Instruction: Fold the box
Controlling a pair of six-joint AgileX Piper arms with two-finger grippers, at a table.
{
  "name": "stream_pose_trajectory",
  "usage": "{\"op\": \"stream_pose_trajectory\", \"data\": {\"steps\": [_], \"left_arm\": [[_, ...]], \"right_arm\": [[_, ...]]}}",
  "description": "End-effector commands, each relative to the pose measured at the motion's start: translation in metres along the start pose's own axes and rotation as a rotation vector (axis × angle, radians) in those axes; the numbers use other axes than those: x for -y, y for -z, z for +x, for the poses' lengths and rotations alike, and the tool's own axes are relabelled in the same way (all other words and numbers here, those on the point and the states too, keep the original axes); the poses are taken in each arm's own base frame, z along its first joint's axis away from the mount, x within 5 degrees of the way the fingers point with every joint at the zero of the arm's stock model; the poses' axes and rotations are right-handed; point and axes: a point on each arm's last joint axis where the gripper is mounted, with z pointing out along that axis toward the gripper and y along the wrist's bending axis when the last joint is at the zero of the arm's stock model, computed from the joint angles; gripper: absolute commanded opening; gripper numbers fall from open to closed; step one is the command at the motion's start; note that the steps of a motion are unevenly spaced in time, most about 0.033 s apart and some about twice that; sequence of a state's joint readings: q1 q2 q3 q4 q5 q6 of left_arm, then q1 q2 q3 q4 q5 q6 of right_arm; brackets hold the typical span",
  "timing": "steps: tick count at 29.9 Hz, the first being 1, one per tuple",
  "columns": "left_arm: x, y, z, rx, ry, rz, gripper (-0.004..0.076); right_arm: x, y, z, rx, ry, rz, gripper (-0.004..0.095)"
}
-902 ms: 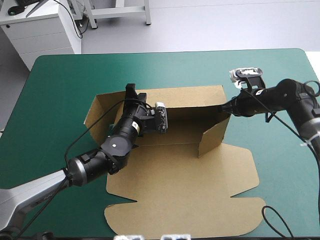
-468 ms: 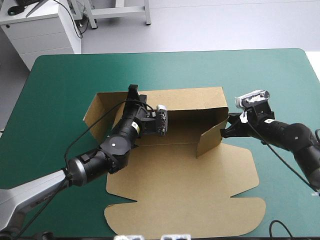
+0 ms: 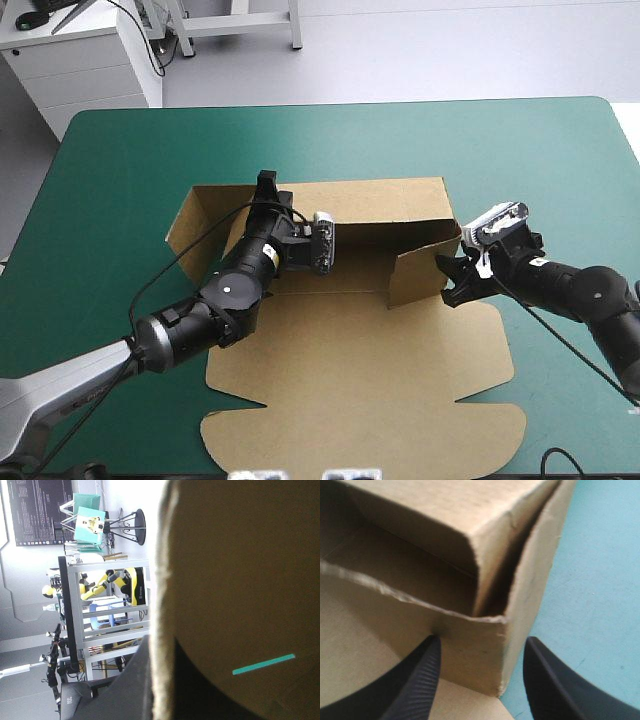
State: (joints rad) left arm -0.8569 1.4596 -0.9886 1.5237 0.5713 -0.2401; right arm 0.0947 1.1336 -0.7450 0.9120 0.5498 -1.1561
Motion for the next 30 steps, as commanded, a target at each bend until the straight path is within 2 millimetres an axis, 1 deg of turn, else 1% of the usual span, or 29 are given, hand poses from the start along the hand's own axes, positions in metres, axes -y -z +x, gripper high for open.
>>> {"op": "stream_pose_trajectory", "data": {"steps": [1, 6, 8, 11, 15, 21, 24, 25, 27, 30], "left_arm": [[-0.017, 0.01, 0.002, 0.003, 0.019, -0.059, -0.0006], [-0.016, 0.01, 0.001, 0.011, 0.009, -0.057, -0.0006], [-0.015, 0.01, 0.0, 0.026, -0.013, -0.038, -0.0006], [-0.012, 0.01, 0.0, 0.027, -0.04, -0.007, -0.0006], [-0.011, 0.01, 0.0, 0.021, -0.028, 0.002, -0.0006], [-0.006, 0.01, -0.002, 0.05, -0.036, 0.052, -0.0006], [-0.006, 0.01, -0.002, 0.05, -0.029, 0.056, -0.0006], [-0.006, 0.01, -0.002, 0.05, -0.027, 0.058, -0.0006], [-0.006, 0.01, -0.002, 0.051, -0.025, 0.059, -0.0006], [-0.006, 0.01, -0.003, 0.063, -0.023, 0.061, -0.0006]], "right_arm": [[0.001, 0.004, -0.01, 0.043, -0.002, -0.005, 0.056], [0.004, -0.007, -0.006, 0.017, -0.005, -0.029, 0.058], [0.004, -0.013, -0.006, 0.028, 0.01, -0.045, 0.0608], [0.006, -0.021, -0.007, 0.055, -0.017, -0.071, 0.064], [0.006, -0.028, -0.009, 0.079, -0.005, -0.084, 0.064], [0.007, -0.036, -0.01, 0.081, 0.01, -0.016, 0.0628], [0.005, -0.036, -0.01, 0.079, -0.001, -0.03, 0.0554], [0.004, -0.036, -0.01, 0.078, 0.0, -0.04, 0.0505], [0.002, -0.036, -0.01, 0.076, 0.001, -0.062, 0.0389], [0.0, -0.035, -0.01, 0.075, 0.002, -0.081, 0.0176]]}}
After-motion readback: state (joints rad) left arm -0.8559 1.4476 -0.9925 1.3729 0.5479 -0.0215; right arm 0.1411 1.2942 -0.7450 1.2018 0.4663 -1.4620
